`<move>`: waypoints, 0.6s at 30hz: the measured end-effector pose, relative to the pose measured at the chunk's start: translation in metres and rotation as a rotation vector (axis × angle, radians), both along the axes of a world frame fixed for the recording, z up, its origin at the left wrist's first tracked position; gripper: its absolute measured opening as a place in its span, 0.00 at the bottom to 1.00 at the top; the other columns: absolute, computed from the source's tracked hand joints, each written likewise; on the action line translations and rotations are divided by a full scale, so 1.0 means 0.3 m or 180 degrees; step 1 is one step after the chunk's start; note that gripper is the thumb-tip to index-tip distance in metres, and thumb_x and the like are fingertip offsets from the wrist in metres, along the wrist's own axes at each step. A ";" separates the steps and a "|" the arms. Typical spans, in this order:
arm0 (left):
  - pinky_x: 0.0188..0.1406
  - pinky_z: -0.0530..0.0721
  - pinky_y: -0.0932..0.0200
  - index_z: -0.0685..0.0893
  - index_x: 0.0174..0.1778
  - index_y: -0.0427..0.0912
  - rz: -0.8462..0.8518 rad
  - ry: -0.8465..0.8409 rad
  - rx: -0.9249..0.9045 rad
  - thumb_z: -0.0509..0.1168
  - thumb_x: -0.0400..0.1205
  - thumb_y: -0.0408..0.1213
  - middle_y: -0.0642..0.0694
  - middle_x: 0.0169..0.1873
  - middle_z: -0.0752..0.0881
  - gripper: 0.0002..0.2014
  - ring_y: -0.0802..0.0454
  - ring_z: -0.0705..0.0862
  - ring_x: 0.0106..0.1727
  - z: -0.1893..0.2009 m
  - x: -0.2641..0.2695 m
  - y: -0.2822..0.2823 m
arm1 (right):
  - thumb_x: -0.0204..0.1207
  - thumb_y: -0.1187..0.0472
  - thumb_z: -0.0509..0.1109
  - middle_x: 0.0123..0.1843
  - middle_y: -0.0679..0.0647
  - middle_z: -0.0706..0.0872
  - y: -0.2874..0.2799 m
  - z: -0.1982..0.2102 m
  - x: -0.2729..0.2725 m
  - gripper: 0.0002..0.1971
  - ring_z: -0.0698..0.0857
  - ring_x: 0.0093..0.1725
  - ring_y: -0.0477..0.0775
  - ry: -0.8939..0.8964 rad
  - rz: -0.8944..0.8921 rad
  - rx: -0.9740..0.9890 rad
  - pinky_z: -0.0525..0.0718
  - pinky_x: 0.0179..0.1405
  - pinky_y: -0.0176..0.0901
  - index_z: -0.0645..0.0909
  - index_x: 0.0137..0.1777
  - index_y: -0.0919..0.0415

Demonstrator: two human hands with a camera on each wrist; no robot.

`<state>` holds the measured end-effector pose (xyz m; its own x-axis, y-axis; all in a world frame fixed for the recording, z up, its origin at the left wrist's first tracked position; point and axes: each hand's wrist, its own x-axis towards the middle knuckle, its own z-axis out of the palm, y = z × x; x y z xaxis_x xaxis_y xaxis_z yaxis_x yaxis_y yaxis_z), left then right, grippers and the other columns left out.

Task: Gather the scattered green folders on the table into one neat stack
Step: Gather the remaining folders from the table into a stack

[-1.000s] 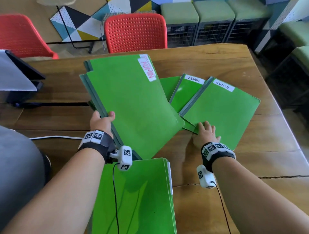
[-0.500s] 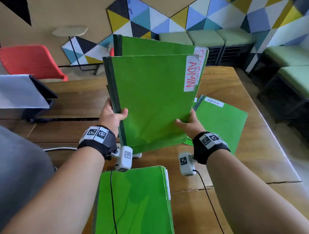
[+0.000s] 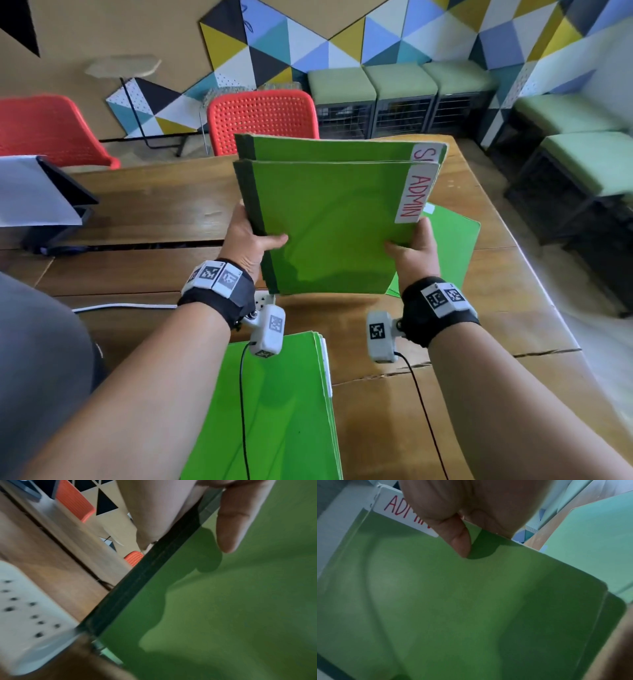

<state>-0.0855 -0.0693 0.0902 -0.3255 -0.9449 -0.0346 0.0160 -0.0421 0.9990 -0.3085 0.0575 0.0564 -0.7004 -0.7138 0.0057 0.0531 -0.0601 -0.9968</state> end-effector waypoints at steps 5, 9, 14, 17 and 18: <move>0.71 0.75 0.54 0.69 0.73 0.36 -0.0268 -0.1476 0.0338 0.77 0.71 0.25 0.39 0.68 0.82 0.36 0.42 0.81 0.70 -0.175 -0.003 0.012 | 0.73 0.82 0.62 0.59 0.49 0.83 0.040 -0.118 0.012 0.30 0.82 0.64 0.56 0.0082 0.0395 0.1008 0.80 0.68 0.59 0.70 0.67 0.50; 0.66 0.73 0.60 0.68 0.74 0.38 -0.0099 -0.1751 0.0193 0.71 0.79 0.33 0.48 0.64 0.81 0.28 0.50 0.79 0.68 -0.198 -0.068 0.000 | 0.79 0.72 0.65 0.61 0.52 0.83 0.039 -0.183 -0.029 0.20 0.82 0.63 0.57 0.0279 0.0357 0.1339 0.79 0.69 0.61 0.69 0.68 0.55; 0.75 0.70 0.51 0.59 0.82 0.42 -0.0321 -0.1904 0.0454 0.62 0.85 0.39 0.49 0.68 0.74 0.30 0.47 0.74 0.73 -0.217 -0.209 -0.097 | 0.81 0.62 0.66 0.72 0.62 0.78 0.011 -0.177 -0.221 0.26 0.79 0.70 0.63 0.0322 -0.0344 0.1731 0.78 0.70 0.59 0.65 0.78 0.64; 0.60 0.79 0.58 0.58 0.83 0.38 -0.0295 -0.2696 0.0614 0.61 0.85 0.39 0.42 0.77 0.69 0.31 0.48 0.81 0.64 -0.292 -0.245 -0.157 | 0.81 0.62 0.65 0.71 0.63 0.78 0.036 -0.232 -0.346 0.25 0.80 0.67 0.63 0.0183 -0.0782 0.2220 0.79 0.66 0.54 0.67 0.77 0.66; 0.58 0.78 0.57 0.57 0.83 0.37 -0.0266 -0.2944 0.0759 0.62 0.85 0.38 0.40 0.78 0.69 0.32 0.45 0.80 0.65 -0.301 -0.252 -0.161 | 0.81 0.62 0.65 0.69 0.63 0.80 0.050 -0.258 -0.380 0.23 0.81 0.65 0.63 0.0145 -0.0901 0.2350 0.80 0.65 0.54 0.70 0.74 0.67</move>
<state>-0.1611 -0.1175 -0.0003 -0.1388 -0.8548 -0.5001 -0.7870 -0.2113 0.5796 -0.4223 0.0724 -0.0208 -0.8663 -0.3390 -0.3669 0.0928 0.6125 -0.7850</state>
